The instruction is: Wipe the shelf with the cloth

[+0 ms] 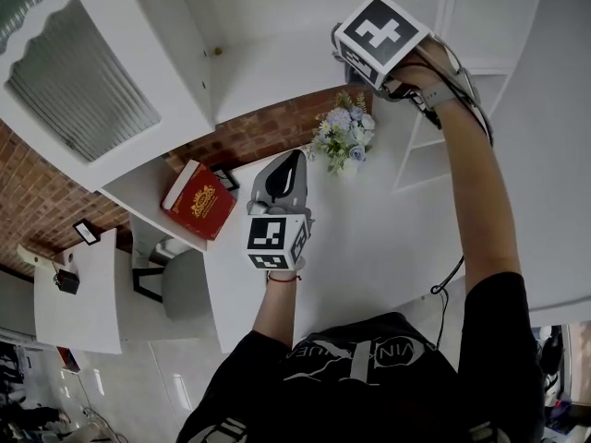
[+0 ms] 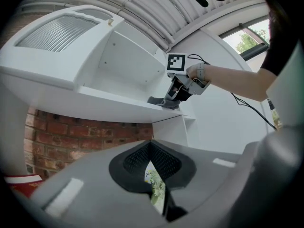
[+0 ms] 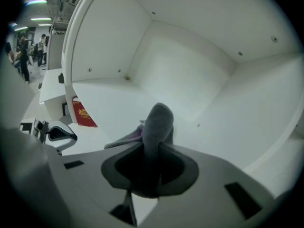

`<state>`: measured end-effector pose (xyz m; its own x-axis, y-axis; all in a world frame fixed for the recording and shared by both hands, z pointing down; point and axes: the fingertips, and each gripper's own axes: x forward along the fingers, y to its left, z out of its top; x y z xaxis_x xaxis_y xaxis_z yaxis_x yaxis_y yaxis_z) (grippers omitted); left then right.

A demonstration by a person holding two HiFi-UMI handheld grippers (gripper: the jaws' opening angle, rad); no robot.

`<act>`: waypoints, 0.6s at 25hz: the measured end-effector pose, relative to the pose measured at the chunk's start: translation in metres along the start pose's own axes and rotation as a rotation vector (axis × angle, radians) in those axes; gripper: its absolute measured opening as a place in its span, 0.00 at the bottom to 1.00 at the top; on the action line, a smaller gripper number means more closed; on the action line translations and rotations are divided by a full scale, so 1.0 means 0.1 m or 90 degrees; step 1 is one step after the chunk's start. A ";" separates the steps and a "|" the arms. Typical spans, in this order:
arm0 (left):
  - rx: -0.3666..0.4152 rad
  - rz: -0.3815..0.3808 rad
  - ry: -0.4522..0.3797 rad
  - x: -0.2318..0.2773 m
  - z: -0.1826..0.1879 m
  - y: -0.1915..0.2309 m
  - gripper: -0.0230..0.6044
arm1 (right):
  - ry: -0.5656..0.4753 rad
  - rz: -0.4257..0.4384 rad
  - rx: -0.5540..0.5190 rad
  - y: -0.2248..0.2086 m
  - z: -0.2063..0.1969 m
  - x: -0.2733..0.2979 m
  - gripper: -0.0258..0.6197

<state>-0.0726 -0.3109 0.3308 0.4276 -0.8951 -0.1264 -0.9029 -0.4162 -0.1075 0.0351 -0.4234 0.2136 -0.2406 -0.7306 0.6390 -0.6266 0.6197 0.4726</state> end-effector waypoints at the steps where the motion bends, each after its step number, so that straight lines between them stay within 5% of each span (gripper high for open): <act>1: -0.002 -0.007 -0.002 0.03 0.00 -0.04 0.06 | 0.011 -0.016 0.003 -0.07 -0.08 -0.01 0.18; 8: -0.007 -0.044 -0.009 0.15 0.02 -0.30 0.06 | 0.107 -0.147 0.012 -0.53 -0.64 -0.12 0.18; 15: -0.005 -0.052 -0.006 0.13 0.03 -0.39 0.06 | 0.064 -0.169 0.006 -0.58 -0.66 -0.14 0.18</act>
<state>-0.0318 -0.3061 0.3303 0.4997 -0.8570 -0.1262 -0.8656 -0.4885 -0.1101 0.1237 -0.4299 0.2170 0.0076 -0.8343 0.5512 -0.6644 0.4078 0.6263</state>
